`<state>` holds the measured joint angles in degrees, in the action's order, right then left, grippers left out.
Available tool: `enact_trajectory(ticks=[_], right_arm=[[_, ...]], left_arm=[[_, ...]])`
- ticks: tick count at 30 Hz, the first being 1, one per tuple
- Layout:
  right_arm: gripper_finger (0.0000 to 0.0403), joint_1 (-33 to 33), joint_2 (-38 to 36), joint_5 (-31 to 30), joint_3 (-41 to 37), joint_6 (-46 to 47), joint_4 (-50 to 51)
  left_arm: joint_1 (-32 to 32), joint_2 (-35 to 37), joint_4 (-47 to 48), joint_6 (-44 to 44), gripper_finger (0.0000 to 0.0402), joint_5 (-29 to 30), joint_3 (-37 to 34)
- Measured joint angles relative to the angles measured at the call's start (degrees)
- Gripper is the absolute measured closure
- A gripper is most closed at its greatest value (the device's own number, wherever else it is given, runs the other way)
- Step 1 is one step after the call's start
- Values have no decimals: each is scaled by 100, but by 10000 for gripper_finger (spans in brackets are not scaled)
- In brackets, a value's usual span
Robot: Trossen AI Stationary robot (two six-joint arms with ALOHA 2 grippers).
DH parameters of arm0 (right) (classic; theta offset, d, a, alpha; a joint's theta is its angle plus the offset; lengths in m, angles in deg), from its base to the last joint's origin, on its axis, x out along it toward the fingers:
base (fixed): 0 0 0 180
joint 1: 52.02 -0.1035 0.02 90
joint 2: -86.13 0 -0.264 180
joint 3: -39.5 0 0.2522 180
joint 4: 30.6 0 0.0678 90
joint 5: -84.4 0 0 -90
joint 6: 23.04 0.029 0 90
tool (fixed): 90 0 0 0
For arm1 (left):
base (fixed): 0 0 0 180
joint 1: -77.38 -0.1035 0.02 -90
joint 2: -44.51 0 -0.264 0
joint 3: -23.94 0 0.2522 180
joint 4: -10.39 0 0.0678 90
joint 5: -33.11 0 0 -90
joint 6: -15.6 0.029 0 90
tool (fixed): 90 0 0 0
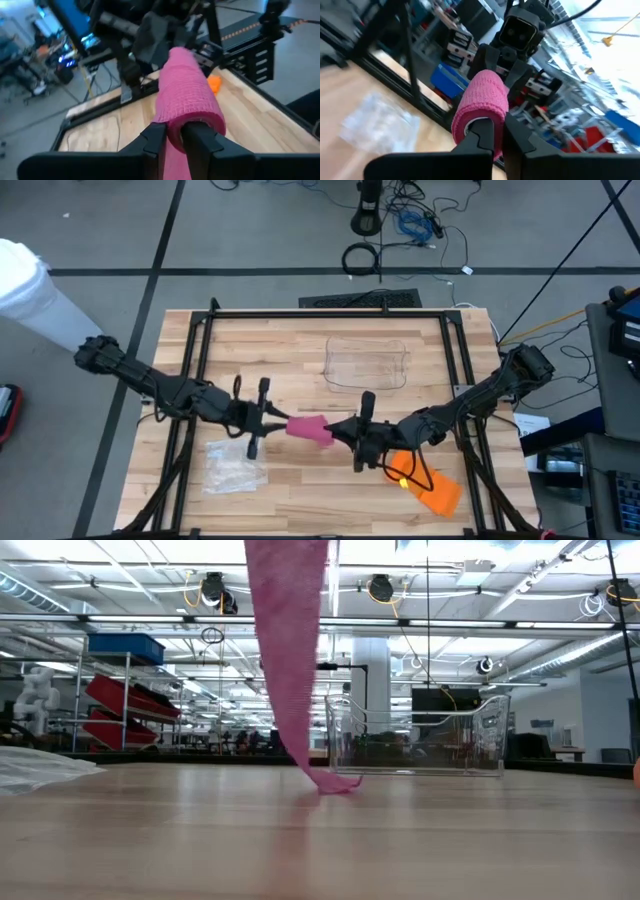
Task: Roll bandage
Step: Roll the pink bandage
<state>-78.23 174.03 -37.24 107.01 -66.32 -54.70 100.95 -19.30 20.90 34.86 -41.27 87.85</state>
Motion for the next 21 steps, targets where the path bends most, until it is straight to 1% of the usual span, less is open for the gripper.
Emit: enact_trajectory(ticks=[3, 6, 11, 16, 21], right_arm=[[401, 56, 0, 330, 7, 424, -2], [401, 111, 0, 519, 7, 741, 32], [401, 146, 0, 534, 7, 959, 68], [398, 140, 9, 487, 7, 963, 71], [401, 140, 11, 432, 4, 963, 61]], left_arm=[[140, -2, -128, 333, 340, 2, 0], [241, -2, -139, 539, 340, 4, 0], [245, -2, -130, 659, 348, 12, 0], [199, -2, -14, 635, 388, 15, 4], [151, -2, 72, 393, 388, 101, 11]])
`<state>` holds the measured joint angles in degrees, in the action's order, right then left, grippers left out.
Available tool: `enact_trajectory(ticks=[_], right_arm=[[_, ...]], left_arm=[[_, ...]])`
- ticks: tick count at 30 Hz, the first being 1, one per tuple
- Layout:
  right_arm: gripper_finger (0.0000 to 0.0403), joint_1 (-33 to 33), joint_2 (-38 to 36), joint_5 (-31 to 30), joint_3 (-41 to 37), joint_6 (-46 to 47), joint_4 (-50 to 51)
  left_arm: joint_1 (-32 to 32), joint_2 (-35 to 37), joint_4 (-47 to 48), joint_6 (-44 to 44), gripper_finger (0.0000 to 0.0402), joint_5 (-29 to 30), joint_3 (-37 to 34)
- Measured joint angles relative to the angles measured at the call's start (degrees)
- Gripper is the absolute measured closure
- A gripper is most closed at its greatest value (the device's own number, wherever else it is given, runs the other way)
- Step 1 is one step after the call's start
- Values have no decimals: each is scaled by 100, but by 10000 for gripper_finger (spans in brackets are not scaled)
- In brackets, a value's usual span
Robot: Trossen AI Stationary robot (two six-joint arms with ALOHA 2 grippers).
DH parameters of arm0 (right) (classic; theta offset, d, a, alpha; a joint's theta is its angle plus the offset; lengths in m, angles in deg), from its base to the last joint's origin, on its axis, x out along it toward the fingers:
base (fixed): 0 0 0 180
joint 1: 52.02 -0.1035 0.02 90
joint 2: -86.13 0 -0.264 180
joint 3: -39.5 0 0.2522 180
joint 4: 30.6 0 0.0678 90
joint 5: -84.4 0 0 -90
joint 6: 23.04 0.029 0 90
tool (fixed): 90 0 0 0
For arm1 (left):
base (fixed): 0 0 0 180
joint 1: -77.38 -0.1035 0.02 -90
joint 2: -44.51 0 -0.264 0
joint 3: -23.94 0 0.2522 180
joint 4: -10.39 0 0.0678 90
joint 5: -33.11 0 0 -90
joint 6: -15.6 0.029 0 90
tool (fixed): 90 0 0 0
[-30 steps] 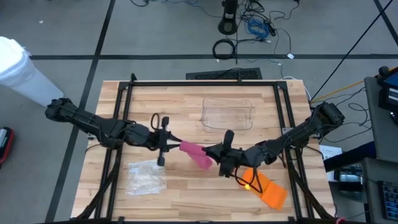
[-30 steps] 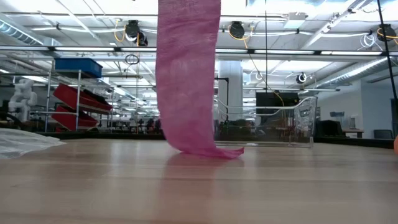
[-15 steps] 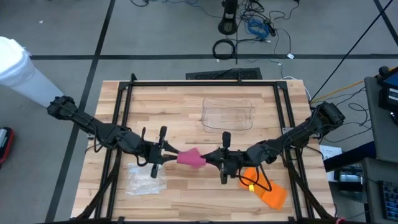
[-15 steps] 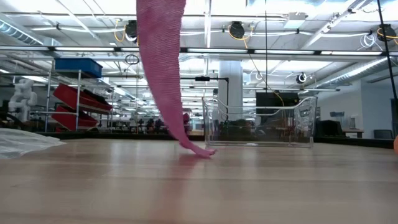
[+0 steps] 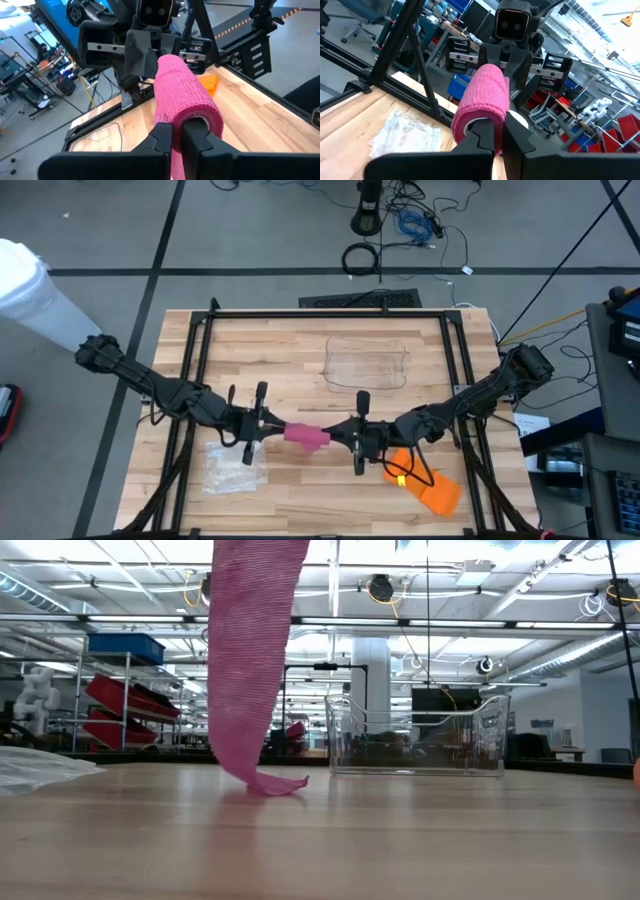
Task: Roll bandage
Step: Roll the pink bandage
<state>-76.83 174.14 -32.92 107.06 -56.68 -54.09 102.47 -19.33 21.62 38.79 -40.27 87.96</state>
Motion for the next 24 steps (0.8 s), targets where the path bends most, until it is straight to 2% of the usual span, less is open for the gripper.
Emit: enact_trajectory(ticks=[3, 6, 12, 14, 17, 20, 24], right_arm=[[389, 0, 0, -26, 0, 12, -17], [351, -118, -50, -246, -9, 28, -63], [241, -646, -641, -1616, -9, 309, 251], [205, -809, -890, -1862, -9, 613, 504], [167, -961, -1156, -1898, -9, 1469, 1199], [151, -965, -1149, -1481, -30, 2525, 1813], [152, -824, -726, -1349, -381, 3003, 1388]], left_arm=[[-41, 0, 5, -34, 390, 2, 0], [-68, 0, -49, -144, 390, 16, 9], [-81, -1, -95, -323, 390, 197, 31], [-80, -16, -47, -325, 390, 199, 21], [-110, -12, -108, -336, 390, 195, 17], [-142, -7, -234, -383, 390, 195, 17], [-206, -75, -456, -395, 390, 178, 13]])
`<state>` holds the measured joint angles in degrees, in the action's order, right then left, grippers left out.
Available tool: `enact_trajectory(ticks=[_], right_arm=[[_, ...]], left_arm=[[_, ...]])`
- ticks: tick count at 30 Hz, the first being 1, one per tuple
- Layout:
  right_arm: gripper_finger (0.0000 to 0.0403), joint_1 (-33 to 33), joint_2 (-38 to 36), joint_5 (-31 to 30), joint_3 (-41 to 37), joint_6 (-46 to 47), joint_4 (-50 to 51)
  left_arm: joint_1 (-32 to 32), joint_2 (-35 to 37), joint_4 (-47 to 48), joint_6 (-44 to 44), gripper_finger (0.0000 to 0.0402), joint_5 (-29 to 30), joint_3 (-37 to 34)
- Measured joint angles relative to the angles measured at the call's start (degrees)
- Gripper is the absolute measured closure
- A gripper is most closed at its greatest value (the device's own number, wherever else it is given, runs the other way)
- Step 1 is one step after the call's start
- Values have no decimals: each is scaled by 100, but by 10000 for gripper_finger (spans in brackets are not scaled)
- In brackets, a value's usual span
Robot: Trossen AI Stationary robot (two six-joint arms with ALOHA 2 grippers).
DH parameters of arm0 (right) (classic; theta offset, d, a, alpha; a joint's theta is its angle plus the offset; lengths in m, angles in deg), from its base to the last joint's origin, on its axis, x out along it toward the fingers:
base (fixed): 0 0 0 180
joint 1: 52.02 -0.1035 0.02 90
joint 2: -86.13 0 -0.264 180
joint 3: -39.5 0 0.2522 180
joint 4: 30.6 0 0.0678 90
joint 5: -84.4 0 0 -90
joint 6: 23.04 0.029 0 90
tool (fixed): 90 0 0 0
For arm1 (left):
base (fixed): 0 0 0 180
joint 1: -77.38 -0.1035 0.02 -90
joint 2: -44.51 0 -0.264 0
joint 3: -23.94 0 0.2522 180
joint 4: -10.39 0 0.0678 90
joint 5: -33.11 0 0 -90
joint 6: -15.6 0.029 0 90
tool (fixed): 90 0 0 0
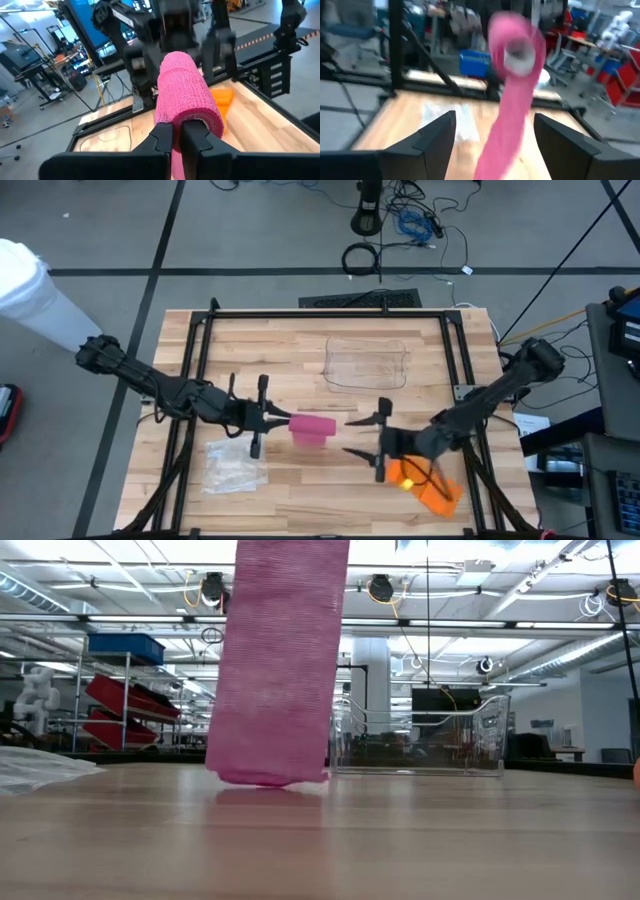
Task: Roll bandage
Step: Roll the pink bandage
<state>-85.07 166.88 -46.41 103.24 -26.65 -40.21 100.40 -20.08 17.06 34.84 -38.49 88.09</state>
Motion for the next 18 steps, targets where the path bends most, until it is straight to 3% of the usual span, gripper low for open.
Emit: enact_trajectory(ticks=[4, 9, 14, 18], right_arm=[[164, 255, 469, -65, -473, -384, -1780], [175, 704, 1064, 542, -902, -316, -3415], [191, 994, 1632, 1285, -930, 187, -3911], [261, 1142, 2039, 1558, -859, 465, -4247]], left_arm=[[-34, -220, -299, -183, 390, -10, -4], [-28, -464, -680, -240, 390, -104, -5], [-1, -497, -775, -243, 390, -125, -11], [-1, -497, -809, -240, 390, -125, -11]])
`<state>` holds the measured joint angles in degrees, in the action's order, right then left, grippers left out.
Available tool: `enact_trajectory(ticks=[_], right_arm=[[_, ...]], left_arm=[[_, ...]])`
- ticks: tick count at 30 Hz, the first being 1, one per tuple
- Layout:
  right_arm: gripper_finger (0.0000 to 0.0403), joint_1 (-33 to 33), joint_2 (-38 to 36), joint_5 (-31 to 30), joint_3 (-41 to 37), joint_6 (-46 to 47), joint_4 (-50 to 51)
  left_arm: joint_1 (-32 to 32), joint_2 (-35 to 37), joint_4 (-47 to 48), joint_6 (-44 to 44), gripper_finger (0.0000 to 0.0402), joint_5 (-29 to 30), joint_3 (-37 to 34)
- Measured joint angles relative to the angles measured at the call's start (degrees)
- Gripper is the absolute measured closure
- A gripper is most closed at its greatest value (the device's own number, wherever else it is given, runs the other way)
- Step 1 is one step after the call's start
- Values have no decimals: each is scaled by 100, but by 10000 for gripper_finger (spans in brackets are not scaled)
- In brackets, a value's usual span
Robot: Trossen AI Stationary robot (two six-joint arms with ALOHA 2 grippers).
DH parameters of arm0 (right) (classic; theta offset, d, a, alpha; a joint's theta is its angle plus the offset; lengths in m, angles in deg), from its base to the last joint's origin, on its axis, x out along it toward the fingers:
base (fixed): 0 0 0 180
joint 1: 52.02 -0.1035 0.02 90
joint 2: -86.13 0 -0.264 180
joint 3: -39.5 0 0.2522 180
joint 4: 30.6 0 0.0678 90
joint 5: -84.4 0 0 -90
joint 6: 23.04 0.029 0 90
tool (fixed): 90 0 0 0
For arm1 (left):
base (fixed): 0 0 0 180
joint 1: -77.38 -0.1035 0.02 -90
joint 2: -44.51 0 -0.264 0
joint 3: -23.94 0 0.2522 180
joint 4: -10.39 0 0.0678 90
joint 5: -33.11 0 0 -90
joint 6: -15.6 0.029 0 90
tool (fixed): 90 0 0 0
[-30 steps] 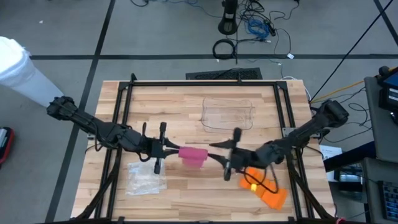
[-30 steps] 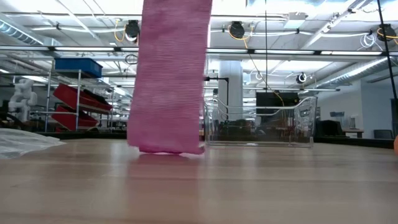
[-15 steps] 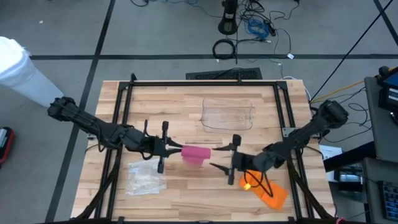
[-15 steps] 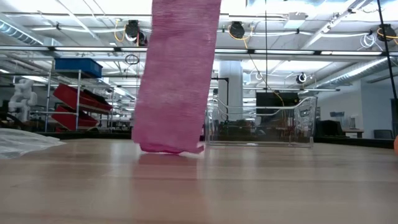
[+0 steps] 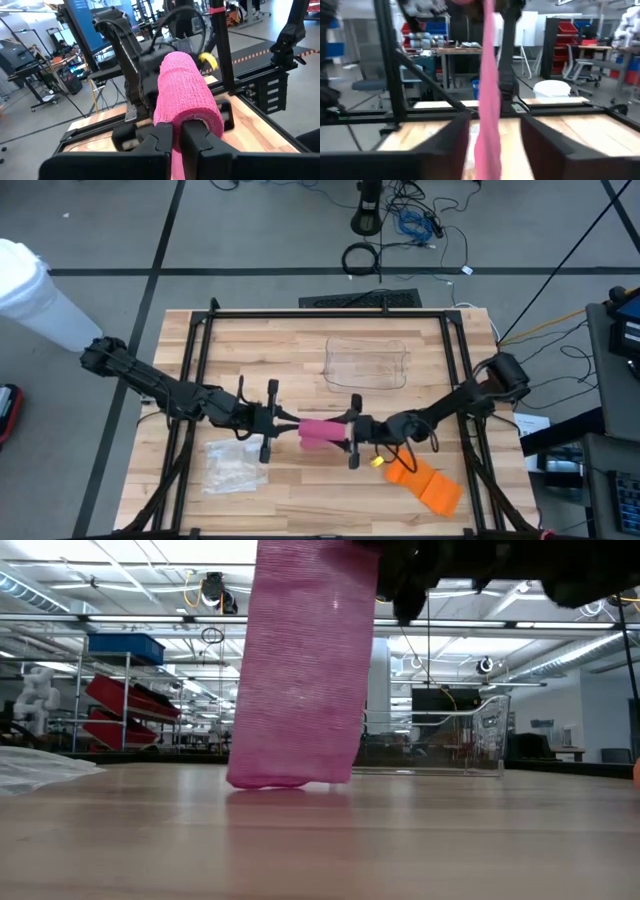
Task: Roll bandage
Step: Roll the pink bandage
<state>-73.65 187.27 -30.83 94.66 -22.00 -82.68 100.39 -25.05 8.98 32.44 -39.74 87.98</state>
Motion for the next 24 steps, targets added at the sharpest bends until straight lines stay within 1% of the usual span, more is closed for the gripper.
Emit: enact_trajectory(ticks=[3, 4, 5, 7, 11, 14, 19, 22, 24], right_arm=[[360, 15, 196, 27, 15, -92, -95], [380, 18, 222, 67, 20, -190, -139], [389, 19, 241, 131, 27, -226, -178], [399, 23, 248, 267, 31, -44, -121], [402, -15, 248, 706, 31, 316, 303], [403, -148, 294, 742, 31, 476, 515], [403, -345, 311, 774, 31, 605, 450], [403, -373, 311, 1156, 33, 649, 199], [403, -373, 311, 1295, 34, 746, -21]], left_arm=[[0, 1, 8, 5, 390, 42, 0], [0, 0, 21, 20, 390, 113, 0], [0, 1, 28, 47, 390, 156, 0], [0, 2, 52, 109, 390, 274, 0], [0, 36, 87, 212, 390, 656, -4], [-6, 83, 78, 314, 390, 766, -4], [-70, 102, 96, 361, 390, 848, -4], [-121, 67, 155, 489, 390, 861, -4], [-155, 22, 197, 506, 391, 859, -4]])
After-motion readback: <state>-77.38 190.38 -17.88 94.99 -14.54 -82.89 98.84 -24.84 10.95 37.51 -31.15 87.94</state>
